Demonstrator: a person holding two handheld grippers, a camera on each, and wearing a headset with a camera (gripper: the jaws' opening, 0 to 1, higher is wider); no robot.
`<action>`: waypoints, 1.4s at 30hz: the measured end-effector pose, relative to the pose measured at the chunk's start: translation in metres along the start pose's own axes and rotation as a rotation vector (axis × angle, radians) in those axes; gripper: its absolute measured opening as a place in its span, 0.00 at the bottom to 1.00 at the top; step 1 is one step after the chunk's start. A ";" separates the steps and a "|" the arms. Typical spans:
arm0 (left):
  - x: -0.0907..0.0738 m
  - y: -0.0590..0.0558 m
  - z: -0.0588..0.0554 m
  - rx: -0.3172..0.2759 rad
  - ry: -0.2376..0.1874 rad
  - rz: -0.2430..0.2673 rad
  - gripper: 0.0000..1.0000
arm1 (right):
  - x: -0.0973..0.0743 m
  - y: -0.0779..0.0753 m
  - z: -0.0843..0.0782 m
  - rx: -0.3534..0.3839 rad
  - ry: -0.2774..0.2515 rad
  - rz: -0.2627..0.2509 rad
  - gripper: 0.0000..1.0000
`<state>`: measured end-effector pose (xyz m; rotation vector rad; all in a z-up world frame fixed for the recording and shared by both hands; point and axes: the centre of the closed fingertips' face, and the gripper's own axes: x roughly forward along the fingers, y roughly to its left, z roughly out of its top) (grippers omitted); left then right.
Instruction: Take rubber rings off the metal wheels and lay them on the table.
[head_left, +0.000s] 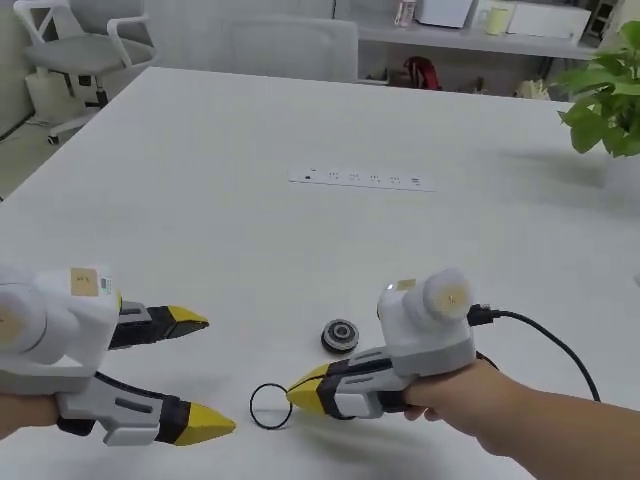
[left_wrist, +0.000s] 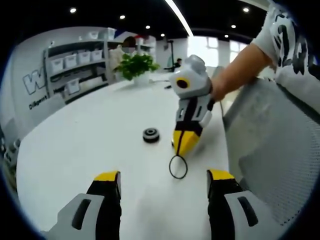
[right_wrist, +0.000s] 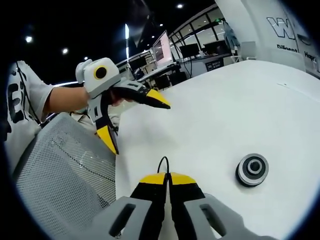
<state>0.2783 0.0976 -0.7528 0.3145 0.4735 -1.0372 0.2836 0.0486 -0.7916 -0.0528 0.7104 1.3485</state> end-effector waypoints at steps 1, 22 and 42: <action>0.000 0.000 0.000 0.000 0.000 0.000 0.71 | 0.000 -0.001 0.000 -0.002 -0.001 -0.006 0.00; 0.002 -0.002 0.001 0.013 0.011 -0.009 0.71 | -0.005 -0.019 0.005 -0.021 -0.023 -0.097 0.05; 0.006 -0.004 0.005 0.019 0.009 -0.018 0.70 | -0.019 -0.019 0.015 -0.048 -0.061 -0.104 0.19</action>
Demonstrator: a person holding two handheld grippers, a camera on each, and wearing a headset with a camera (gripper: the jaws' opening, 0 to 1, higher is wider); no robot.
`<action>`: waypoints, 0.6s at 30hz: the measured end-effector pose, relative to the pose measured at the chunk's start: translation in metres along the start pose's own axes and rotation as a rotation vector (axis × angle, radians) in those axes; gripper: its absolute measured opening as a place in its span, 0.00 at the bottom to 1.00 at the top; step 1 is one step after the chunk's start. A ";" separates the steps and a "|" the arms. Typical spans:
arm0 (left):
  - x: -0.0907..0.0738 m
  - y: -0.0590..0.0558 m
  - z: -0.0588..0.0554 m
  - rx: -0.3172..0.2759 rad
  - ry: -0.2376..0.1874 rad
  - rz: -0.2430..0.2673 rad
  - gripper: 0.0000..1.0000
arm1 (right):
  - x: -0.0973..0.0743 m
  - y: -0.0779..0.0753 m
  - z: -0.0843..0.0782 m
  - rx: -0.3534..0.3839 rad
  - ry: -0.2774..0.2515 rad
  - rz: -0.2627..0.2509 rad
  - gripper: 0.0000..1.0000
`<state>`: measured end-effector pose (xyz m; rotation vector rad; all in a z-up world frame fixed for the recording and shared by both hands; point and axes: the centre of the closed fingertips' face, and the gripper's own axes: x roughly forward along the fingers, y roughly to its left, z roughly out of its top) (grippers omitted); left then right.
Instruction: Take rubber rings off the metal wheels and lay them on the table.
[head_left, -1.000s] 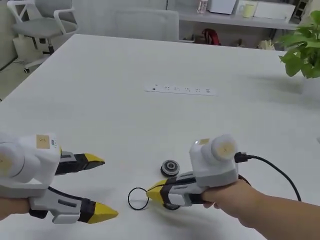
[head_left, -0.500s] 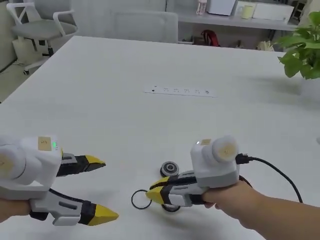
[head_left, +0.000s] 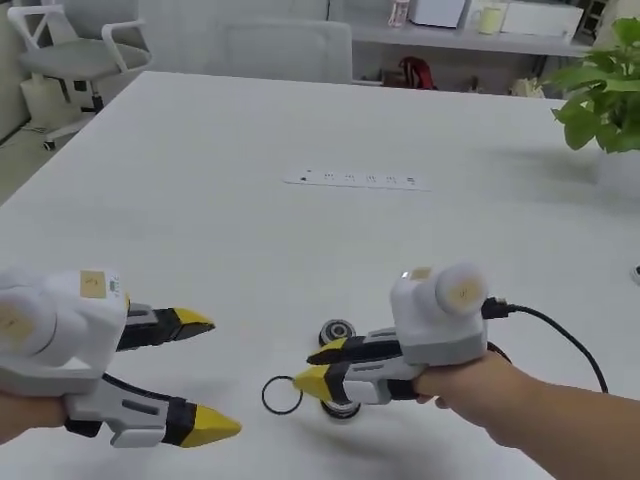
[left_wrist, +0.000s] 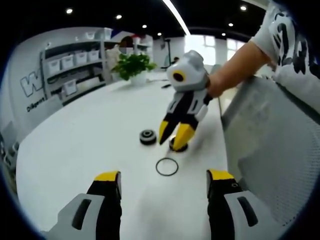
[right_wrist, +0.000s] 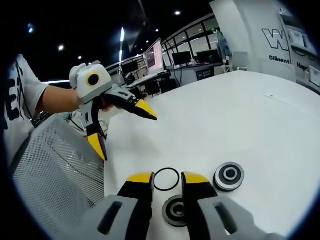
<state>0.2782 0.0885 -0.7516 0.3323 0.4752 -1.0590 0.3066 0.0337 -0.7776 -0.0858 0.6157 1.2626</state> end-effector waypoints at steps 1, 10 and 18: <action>0.001 0.000 0.000 -0.001 -0.001 0.000 0.70 | -0.001 0.000 0.000 -0.001 -0.001 0.004 0.20; 0.009 -0.002 0.009 0.010 -0.008 -0.014 0.70 | -0.013 -0.001 0.000 -0.017 -0.008 0.010 0.26; 0.017 -0.004 0.015 0.026 -0.005 -0.037 0.70 | -0.023 -0.007 -0.003 -0.023 -0.011 0.001 0.31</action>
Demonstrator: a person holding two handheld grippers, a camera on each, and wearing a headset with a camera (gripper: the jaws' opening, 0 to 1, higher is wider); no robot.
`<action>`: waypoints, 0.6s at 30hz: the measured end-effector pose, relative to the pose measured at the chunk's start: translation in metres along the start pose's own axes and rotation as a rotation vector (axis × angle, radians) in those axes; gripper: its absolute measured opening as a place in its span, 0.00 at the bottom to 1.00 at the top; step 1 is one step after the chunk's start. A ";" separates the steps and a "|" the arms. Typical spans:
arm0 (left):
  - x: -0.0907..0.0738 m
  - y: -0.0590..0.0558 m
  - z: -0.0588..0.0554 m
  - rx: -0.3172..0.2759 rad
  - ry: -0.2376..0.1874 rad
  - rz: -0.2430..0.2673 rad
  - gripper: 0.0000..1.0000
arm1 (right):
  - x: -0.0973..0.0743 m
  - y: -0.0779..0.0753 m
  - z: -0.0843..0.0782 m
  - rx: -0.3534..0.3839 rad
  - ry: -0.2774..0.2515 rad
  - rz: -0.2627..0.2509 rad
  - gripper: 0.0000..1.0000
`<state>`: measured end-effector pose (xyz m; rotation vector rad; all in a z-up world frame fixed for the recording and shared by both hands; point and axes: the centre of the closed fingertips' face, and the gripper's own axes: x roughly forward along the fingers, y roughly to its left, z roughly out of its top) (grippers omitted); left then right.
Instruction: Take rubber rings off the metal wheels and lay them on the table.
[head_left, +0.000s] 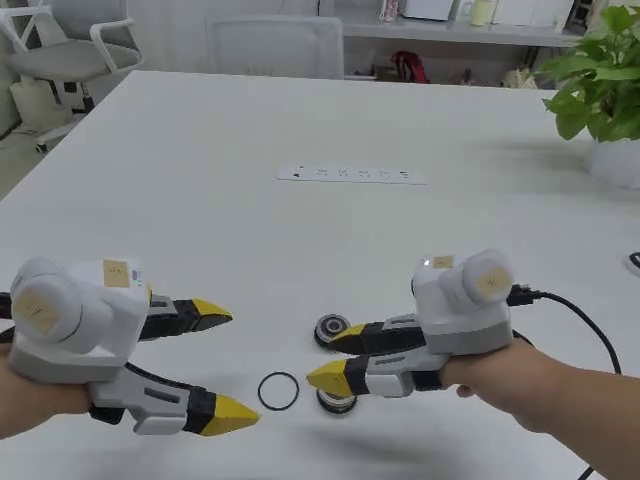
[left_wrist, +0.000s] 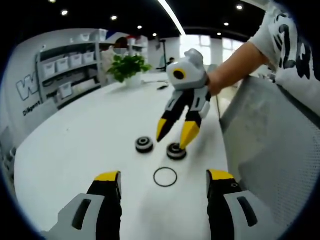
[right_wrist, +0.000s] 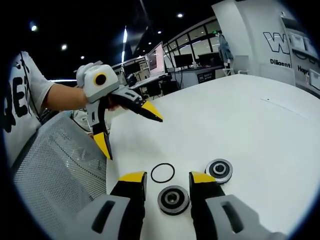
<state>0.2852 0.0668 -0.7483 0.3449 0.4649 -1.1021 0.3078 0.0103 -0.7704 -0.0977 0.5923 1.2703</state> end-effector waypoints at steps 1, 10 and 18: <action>0.001 0.000 0.000 0.001 0.000 -0.002 0.70 | -0.001 -0.001 0.000 -0.002 0.000 -0.001 0.32; 0.009 0.000 0.003 0.005 0.005 -0.019 0.70 | -0.010 -0.006 -0.003 -0.014 -0.004 -0.008 0.37; 0.016 -0.001 0.008 0.010 0.007 -0.036 0.69 | -0.018 -0.008 -0.011 -0.032 0.015 -0.014 0.42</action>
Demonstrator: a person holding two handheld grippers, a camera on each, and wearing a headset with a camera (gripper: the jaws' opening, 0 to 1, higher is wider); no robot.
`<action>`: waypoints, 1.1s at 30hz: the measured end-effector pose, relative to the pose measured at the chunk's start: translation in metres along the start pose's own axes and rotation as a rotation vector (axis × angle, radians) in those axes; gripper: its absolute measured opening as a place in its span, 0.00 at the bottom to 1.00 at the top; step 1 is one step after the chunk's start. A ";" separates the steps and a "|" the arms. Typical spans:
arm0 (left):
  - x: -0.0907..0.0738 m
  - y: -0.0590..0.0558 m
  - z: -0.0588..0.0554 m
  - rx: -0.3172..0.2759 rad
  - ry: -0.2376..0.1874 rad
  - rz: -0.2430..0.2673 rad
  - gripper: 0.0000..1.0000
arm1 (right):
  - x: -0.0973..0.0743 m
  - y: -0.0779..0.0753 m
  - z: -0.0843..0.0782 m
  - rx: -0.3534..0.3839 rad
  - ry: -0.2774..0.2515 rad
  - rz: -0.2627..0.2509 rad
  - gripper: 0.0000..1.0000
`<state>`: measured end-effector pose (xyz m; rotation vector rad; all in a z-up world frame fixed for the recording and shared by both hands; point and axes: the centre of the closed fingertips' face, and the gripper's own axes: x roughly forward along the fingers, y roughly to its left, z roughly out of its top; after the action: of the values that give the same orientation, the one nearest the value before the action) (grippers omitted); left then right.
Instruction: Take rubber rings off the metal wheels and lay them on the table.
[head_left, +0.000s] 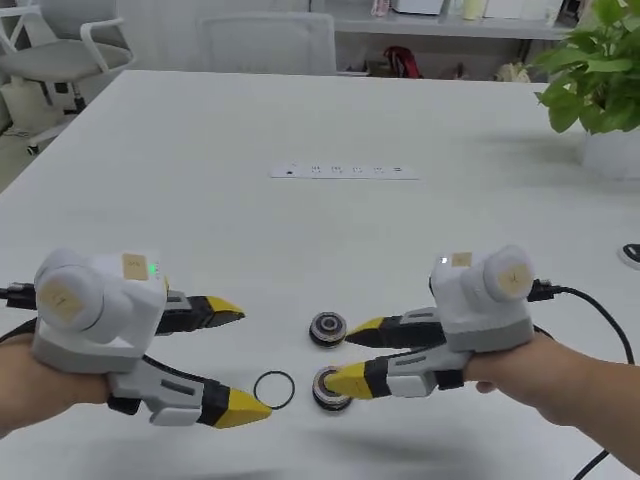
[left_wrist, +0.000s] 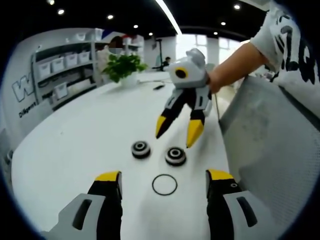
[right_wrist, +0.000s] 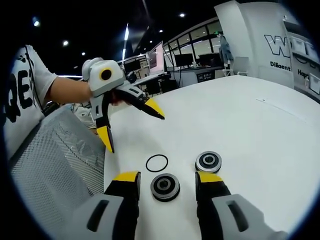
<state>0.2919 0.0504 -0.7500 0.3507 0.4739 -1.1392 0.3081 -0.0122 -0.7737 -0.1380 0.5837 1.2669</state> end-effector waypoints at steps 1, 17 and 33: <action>0.001 0.000 0.001 0.000 -0.001 -0.002 0.69 | -0.001 0.000 -0.001 -0.003 0.001 0.001 0.42; 0.017 -0.006 0.005 0.001 0.006 -0.035 0.67 | -0.010 -0.001 -0.018 -0.024 0.030 -0.003 0.43; 0.034 -0.009 0.002 -0.012 0.018 -0.072 0.61 | -0.008 -0.001 -0.032 -0.047 0.068 0.007 0.36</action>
<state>0.2953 0.0196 -0.7664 0.3360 0.5126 -1.2034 0.2966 -0.0320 -0.7969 -0.2187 0.6132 1.2870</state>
